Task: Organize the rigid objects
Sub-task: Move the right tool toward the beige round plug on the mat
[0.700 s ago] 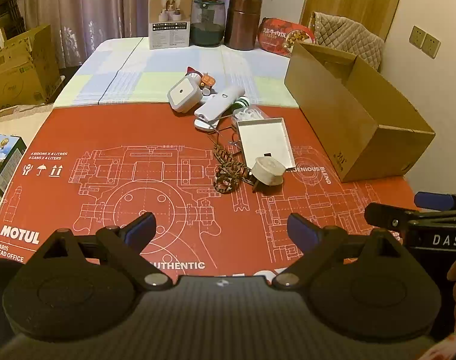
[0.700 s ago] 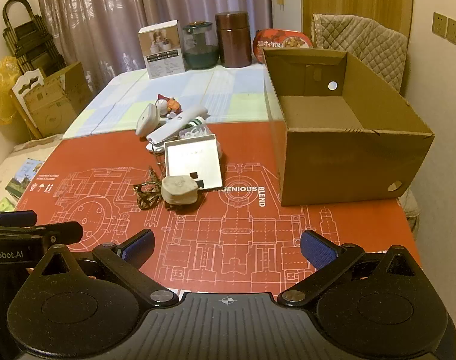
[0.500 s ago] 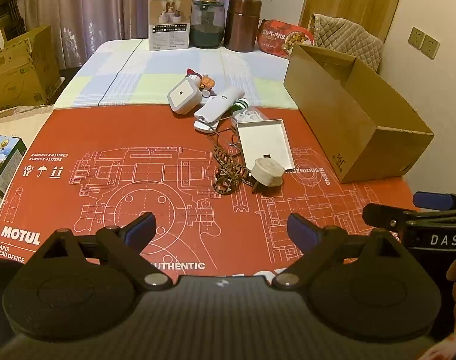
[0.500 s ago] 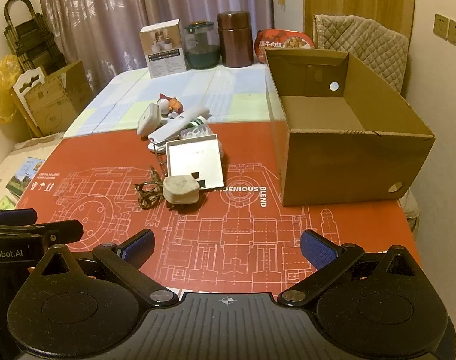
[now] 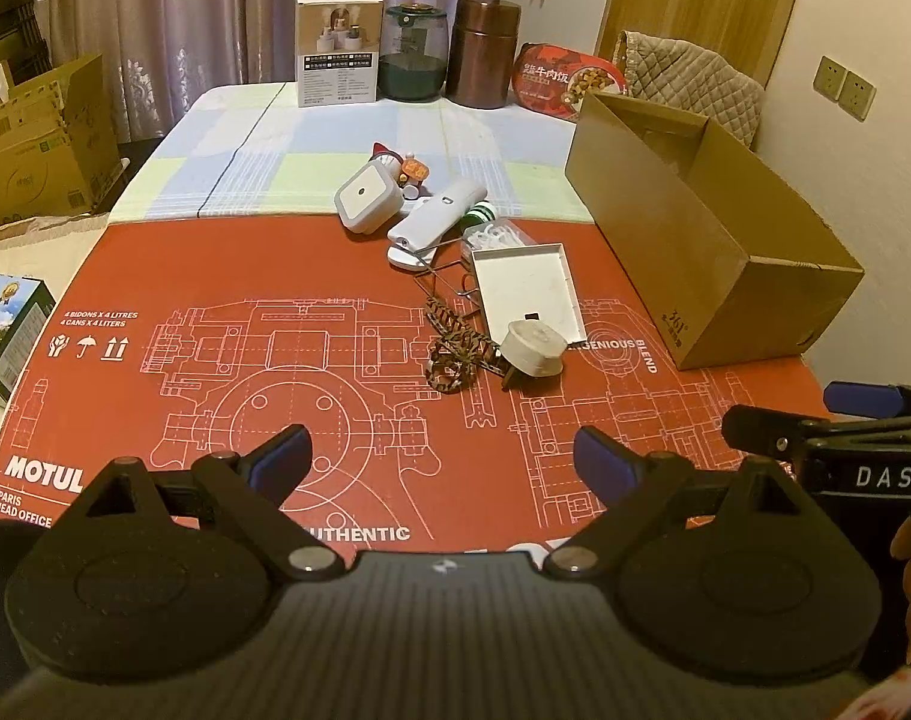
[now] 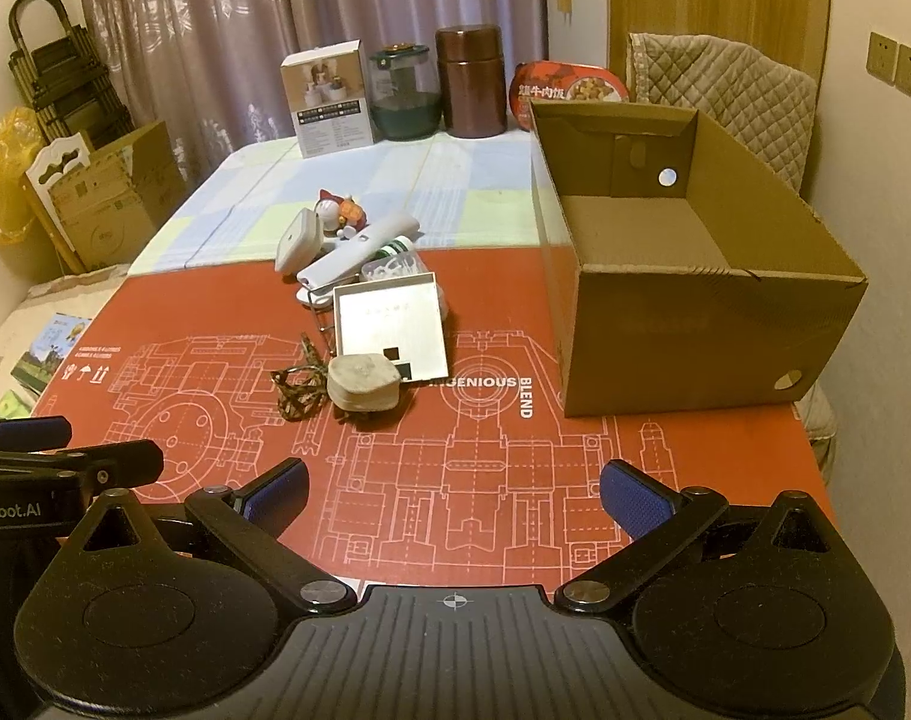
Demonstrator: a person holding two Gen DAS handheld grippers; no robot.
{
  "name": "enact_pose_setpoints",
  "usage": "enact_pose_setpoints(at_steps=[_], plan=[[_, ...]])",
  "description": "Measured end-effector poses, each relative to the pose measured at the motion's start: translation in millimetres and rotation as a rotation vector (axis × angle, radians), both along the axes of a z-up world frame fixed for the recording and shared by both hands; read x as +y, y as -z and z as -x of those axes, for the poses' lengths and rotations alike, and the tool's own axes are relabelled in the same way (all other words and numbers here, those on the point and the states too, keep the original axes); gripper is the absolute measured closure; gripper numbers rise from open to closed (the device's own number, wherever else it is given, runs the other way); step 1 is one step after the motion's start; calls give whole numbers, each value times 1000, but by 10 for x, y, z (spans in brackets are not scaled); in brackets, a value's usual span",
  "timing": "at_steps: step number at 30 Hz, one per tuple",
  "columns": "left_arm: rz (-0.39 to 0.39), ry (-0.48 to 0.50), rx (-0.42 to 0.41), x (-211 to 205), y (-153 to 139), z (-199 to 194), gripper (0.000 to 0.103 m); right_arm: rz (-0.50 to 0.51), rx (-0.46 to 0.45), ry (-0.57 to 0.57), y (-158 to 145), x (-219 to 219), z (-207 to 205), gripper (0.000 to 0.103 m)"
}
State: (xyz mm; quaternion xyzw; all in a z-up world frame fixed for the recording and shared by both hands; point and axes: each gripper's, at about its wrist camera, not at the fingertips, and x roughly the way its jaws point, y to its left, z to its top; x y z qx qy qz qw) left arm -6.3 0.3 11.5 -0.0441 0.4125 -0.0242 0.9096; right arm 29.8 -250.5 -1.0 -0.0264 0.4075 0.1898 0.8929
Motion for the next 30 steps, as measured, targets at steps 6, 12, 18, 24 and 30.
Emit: enact_pose_setpoints(at_steps=[6,12,18,24,30], plan=[[1,-2,0,-7,-2,10,11,0,0,-1,-3,1,-3,2],[1,-3,3,-2,8,29,11,1,2,0,-3,3,1,2],[3,-5,4,4,17,37,11,2,4,-1,22,2,16,2],[4,-7,5,18,27,38,11,3,6,-3,52,6,37,2],[-7,-6,2,61,58,-21,13,-3,6,-7,62,17,33,2]])
